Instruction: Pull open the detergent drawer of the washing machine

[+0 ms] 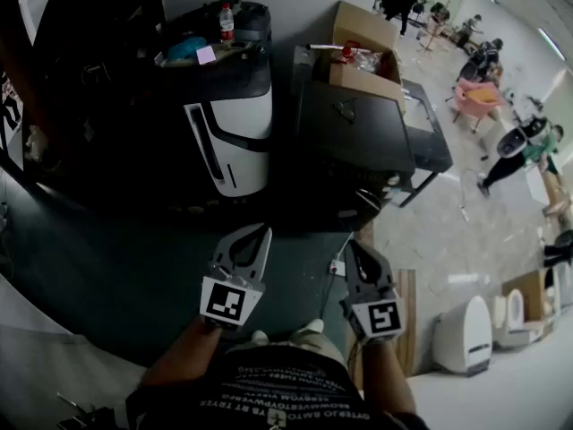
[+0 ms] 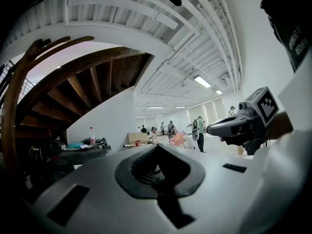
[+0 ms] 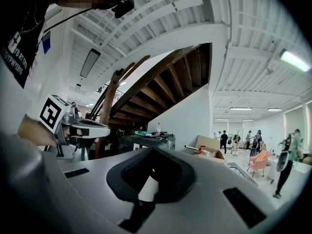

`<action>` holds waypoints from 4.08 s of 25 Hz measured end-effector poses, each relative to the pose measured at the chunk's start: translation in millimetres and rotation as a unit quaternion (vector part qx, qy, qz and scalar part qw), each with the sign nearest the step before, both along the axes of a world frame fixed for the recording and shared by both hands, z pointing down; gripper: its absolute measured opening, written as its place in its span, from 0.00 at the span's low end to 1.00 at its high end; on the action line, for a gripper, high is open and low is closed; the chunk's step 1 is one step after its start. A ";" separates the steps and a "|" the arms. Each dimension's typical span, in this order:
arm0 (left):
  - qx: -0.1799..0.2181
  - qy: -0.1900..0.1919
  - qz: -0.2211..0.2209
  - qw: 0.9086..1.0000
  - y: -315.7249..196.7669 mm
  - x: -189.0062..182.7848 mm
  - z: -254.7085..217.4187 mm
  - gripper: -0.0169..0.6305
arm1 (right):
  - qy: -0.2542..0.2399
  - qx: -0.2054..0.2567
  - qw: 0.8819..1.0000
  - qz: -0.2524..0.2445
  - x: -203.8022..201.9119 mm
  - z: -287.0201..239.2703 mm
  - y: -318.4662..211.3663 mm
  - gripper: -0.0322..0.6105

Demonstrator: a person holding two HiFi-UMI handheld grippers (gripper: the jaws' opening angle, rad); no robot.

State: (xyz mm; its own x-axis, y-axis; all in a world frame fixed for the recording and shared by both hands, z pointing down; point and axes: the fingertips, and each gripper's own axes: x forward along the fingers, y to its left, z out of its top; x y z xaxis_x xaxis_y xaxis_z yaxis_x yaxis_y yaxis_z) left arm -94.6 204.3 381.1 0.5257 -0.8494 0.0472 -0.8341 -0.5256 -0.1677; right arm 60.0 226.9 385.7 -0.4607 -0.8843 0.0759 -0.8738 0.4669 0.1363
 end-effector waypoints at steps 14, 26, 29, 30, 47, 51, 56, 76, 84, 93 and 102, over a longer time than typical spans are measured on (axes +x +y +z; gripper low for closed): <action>0.019 -0.003 -0.006 1.000 -33.6 -7.6 -13.5 0.03 | -0.019 0.020 0.999 0.035 8.2 -5.8 -38.8 0.04; -0.007 0.002 -0.004 1.000 -20.1 -22.3 6.5 0.03 | 0.007 0.014 0.999 0.046 13.8 4.2 -20.0 0.04; -0.010 0.003 -0.005 1.000 -26.0 -22.2 10.8 0.03 | 0.010 0.017 0.999 0.037 11.1 2.1 -25.0 0.04; -0.013 0.003 -0.006 1.000 -30.4 -21.8 13.9 0.03 | 0.010 0.016 0.999 0.035 11.6 3.7 -28.5 0.04; -0.051 -0.009 -0.021 0.998 -126.8 15.5 44.0 0.03 | -0.004 -0.006 1.000 0.027 56.1 33.3 -131.7 0.04; -0.050 -0.017 -0.018 0.998 -149.2 25.0 44.0 0.03 | -0.012 -0.019 0.999 0.028 67.0 36.9 -150.6 0.04; -0.049 -0.017 -0.023 0.998 -176.5 37.4 41.3 0.03 | -0.014 -0.013 0.999 0.025 82.1 32.8 -176.1 0.04; -0.051 -0.034 -0.071 0.996 -235.8 71.5 36.0 0.03 | -0.022 -0.021 0.999 -0.025 111.9 28.8 -257.5 0.04; -0.062 -0.040 -0.071 0.995 -241.9 71.8 41.1 0.03 | -0.034 -0.026 0.999 -0.024 116.9 36.8 -268.0 0.04; -0.084 -0.037 -0.051 0.995 -268.5 64.4 55.7 0.03 | -0.033 -0.043 0.998 -0.011 106.1 42.9 -285.0 0.04; -0.085 -0.025 -0.023 0.996 -327.0 51.4 59.7 0.03 | -0.031 -0.047 0.998 0.015 89.3 46.5 -331.3 0.04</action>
